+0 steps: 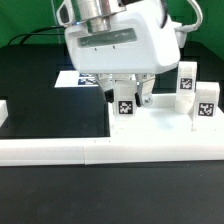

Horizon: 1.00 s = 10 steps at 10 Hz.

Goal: Assemble square table

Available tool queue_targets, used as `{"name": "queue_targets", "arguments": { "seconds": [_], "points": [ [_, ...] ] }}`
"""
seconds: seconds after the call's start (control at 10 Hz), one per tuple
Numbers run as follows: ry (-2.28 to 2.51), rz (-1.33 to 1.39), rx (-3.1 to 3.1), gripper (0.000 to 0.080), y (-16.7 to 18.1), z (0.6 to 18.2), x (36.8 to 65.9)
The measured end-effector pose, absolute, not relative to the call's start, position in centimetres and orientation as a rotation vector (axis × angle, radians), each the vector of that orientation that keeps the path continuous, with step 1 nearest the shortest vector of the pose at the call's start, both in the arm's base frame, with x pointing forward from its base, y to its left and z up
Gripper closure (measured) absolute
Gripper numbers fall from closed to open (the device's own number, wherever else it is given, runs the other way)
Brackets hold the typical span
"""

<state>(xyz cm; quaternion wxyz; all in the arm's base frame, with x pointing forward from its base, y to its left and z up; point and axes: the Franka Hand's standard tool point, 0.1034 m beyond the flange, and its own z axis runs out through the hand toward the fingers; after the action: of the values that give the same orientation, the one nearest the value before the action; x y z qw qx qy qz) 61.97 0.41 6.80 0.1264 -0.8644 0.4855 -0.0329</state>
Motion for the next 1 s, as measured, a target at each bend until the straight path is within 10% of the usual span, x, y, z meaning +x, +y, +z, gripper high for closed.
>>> {"name": "queue_targets", "arguments": {
  "seconds": [0.6, 0.8, 1.0],
  "points": [
    [0.204, -0.094, -3.007, 0.0150, 1.1, 6.7, 62.4],
    [0.267, -0.090, -3.003, 0.0427, 1.0, 6.6, 62.3],
    [0.519, -0.083, -2.974, 0.0504, 0.3, 6.6, 62.4]
  ]
}}
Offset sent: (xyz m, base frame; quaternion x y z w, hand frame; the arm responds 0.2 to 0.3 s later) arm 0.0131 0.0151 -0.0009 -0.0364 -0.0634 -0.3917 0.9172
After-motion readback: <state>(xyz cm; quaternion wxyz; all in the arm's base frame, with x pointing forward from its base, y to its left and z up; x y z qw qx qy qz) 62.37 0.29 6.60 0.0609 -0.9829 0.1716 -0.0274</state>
